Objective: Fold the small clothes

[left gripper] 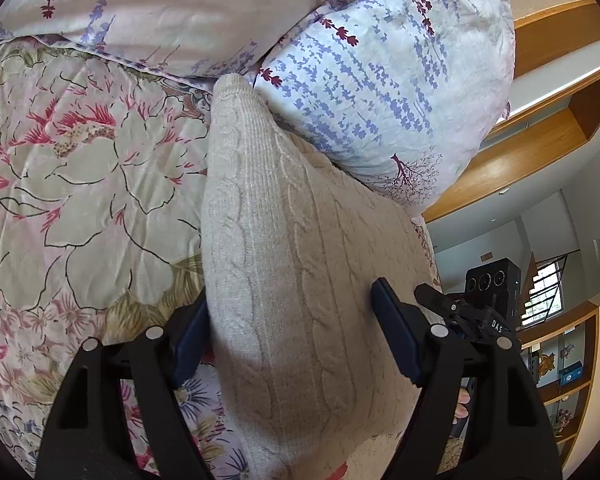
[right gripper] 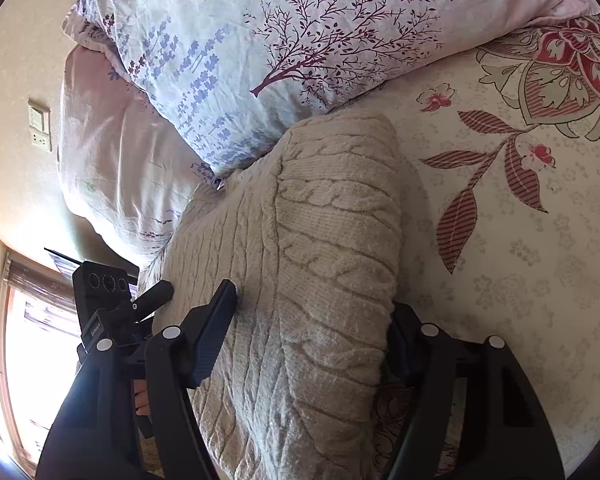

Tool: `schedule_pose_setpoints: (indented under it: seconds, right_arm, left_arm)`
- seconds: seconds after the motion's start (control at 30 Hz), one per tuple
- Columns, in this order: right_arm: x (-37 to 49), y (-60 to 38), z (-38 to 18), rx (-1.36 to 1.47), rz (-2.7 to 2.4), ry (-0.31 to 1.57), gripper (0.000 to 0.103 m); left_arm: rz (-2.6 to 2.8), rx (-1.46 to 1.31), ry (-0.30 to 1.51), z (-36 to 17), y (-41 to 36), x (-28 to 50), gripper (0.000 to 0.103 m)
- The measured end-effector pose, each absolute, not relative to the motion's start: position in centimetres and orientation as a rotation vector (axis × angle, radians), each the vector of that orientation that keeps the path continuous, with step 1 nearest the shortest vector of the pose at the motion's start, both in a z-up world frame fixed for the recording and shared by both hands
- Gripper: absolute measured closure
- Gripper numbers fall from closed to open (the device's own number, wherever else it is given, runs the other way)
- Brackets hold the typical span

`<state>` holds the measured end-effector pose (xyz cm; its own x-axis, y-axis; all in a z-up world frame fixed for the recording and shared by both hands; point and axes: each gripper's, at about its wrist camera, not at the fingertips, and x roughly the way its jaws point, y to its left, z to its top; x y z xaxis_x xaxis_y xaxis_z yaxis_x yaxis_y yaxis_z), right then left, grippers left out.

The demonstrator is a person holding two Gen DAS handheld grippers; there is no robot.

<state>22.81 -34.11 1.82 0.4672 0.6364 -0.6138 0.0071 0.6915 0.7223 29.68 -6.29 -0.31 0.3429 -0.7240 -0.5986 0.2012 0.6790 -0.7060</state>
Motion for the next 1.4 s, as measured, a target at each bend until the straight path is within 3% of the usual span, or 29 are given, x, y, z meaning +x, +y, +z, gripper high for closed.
schedule_pose_setpoints:
  seconds: [0.17,0.2,0.3,0.43,0.6,1.07,1.27,1.4]
  right_arm:
    - [22.8,-34.2,1.8,0.728,0.433,1.018,0.035]
    - [22.8,-34.1,1.8,0.721,0.428,1.017,0.042]
    - [22.9,-33.8,1.3,0.721,0.434,1.027,0.064]
    - [22.6,-33.7,1.3,0.74,0.435,1.006,0.068]
    - [22.1,-33.0,2.3,0.752,0.431,0.982,0.071]
    - [21.2,-22.1,3.7,0.698,0.616,0.963,0.073]
    - [21.2,-20.0,2.2,0.689,0.554,0.996,0.073]
    - [21.5,-20.8,1.2,0.775,0.539,1.037,0.071]
  left_arm:
    - [-0.646,-0.579,1.059,-0.3,-6.3,29.6,0.028]
    - [-0.645,-0.579,1.058,-0.3,-6.3,29.6,0.028]
    - [-0.64,-0.597,1.063,-0.6,-6.2,29.6,0.04]
    - [-0.65,-0.646,1.05,-0.9,-5.4,29.5,0.055]
    - [-0.68,-0.673,1.047,-0.3,-4.4,29.1,0.063]
    - [-0.587,-0.619,0.996,2.7,7.1,25.1,0.064]
    - [-0.549,-0.643,1.058,-0.1,9.7,25.4,0.063]
    - [-0.539,-0.68,1.046,-1.0,9.8,25.6,0.056]
